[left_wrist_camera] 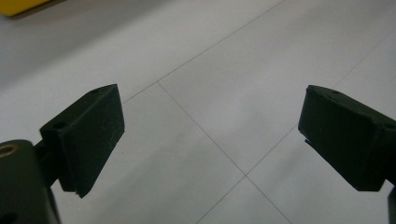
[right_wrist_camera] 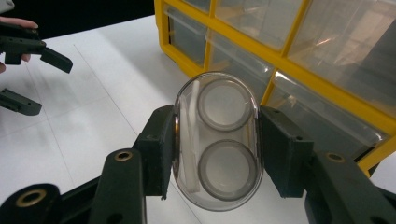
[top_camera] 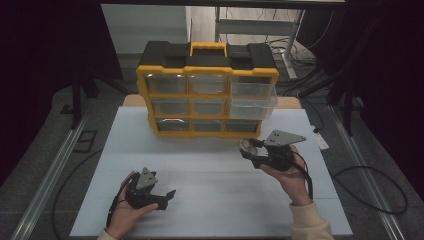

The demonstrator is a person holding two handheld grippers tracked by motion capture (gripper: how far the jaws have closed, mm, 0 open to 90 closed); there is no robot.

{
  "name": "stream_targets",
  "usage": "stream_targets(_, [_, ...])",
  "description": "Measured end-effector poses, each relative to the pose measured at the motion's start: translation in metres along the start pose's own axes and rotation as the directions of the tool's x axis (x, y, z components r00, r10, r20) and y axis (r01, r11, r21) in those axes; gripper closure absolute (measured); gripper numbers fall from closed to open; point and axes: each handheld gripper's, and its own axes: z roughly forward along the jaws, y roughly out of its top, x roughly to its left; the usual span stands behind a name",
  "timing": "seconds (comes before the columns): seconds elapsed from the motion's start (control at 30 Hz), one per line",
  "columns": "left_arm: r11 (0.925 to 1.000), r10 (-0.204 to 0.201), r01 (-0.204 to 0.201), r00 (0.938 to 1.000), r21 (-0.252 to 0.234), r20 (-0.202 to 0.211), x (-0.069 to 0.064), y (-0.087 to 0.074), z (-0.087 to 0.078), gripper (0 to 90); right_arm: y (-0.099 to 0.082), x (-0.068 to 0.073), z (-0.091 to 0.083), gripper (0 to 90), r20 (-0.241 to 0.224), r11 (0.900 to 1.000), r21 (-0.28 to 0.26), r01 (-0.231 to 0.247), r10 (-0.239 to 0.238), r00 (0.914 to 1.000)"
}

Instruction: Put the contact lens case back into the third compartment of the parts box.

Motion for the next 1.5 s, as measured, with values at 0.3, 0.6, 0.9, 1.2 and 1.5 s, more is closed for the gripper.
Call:
stream_targets(0.3, [1.0,0.0,0.0,1.0,0.0,-0.001,0.0,0.0,0.0,7.6,0.006,0.002,-0.01,48.9,0.022,0.9996,-0.026,0.006,-0.005,0.9997])
stream_targets(0.6, [1.0,0.0,0.0,1.0,-0.003,-0.001,0.0,0.0,0.0,7.6,0.012,0.004,-0.017,48.9,0.037,0.9994,-0.035,-0.001,0.002,0.9993])
stream_targets(0.9, [1.0,0.0,0.0,1.0,-0.001,-0.001,0.0,0.0,0.0,7.6,0.016,0.005,-0.024,48.9,0.049,0.9987,-0.05,-0.004,0.007,0.9988])
stream_targets(1.2, [1.0,0.001,-0.001,1.0,0.0,-0.002,0.0,0.0,0.0,7.6,0.019,0.005,-0.029,48.9,0.06,0.998,-0.063,-0.002,0.005,0.9982])
stream_targets(1.5, [1.0,-0.002,0.002,1.0,0.001,-0.002,0.0,0.0,0.0,7.6,0.024,0.006,-0.035,48.9,0.059,0.9963,-0.086,-0.002,0.007,0.9982])
